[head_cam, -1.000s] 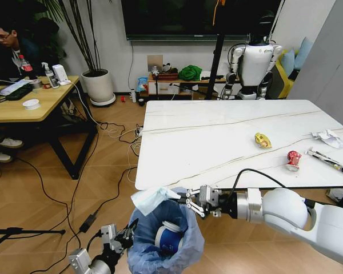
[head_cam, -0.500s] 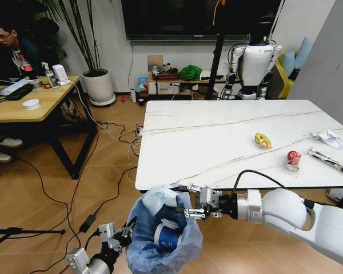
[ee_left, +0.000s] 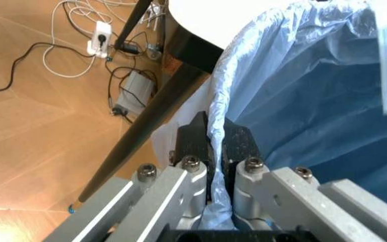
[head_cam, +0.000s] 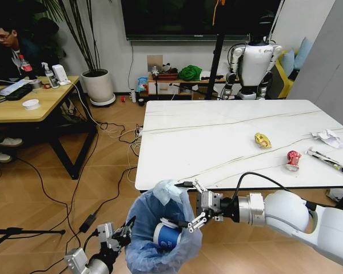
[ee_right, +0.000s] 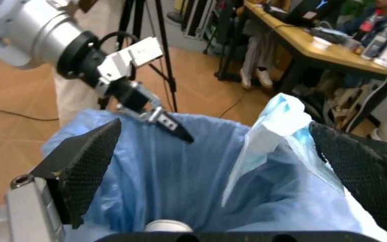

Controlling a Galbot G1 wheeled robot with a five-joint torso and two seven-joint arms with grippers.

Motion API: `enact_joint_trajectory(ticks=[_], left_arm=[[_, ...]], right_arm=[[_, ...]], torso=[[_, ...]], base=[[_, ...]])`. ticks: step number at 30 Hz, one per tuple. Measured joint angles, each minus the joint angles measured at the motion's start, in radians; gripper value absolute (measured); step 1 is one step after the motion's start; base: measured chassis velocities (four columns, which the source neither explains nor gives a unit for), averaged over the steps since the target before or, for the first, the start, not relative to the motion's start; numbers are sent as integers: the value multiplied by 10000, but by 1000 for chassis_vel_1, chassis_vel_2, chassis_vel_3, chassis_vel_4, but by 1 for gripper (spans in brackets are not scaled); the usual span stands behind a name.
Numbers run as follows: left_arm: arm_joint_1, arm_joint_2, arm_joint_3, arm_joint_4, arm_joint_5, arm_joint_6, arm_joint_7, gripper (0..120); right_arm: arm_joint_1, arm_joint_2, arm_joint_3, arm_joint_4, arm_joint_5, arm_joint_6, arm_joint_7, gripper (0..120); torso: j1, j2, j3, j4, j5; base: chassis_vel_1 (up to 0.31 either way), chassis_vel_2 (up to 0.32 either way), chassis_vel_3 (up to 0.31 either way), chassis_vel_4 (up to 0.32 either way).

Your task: Pick up the trash bin and place the trash from the table into it.

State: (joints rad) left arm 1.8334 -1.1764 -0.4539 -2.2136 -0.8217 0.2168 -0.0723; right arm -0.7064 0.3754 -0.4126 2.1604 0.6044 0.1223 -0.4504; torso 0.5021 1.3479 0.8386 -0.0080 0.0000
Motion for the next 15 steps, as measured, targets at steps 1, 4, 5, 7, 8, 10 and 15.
enact_joint_trajectory(ticks=[1, 4, 5, 7, 8, 10, 15], left_arm=[[0, -23, -4, -30, 0, 0, 1, 0], [8, -40, -10, -66, -1, 0, 15, 0], [37, -62, -43, -135, 11, 1, 52, 0], [66, -63, -81, -172, 20, 0, 68, 0], [88, -62, -104, -195, 23, 0, 75, 0], [155, -45, -174, -232, 26, 0, 93, 0], [182, 10, -257, -261, 18, 1, 103, 0]], right_arm=[[-82, -24, -16, -1, -33, 15, -59, 100], [-134, -31, -48, -29, -73, 34, -96, 100], [-221, 48, -107, -179, -113, 40, -107, 100], [-270, 123, -139, -291, -111, 39, -86, 100], [-302, 171, -157, -375, -106, 37, -64, 100], [-351, 252, -204, -573, -3, 7, 20, 100], [-298, 261, -260, -680, 697, -240, 20, 100]], torso=[[0, 0, 0, 0, 0], [0, 0, 0, -1, 0], [0, 0, -1, -1, -1], [0, 0, -1, 0, 2], [0, 0, -1, 0, 2], [0, 0, -1, 1, 1], [0, 0, -1, 0, -1]], base=[[0, 0, 0, 0], [0, 0, 0, 0], [0, 0, 0, 0], [0, 0, 0, 0], [0, 0, 0, 0], [0, 0, 0, 0], [0, 0, 0, 0]])
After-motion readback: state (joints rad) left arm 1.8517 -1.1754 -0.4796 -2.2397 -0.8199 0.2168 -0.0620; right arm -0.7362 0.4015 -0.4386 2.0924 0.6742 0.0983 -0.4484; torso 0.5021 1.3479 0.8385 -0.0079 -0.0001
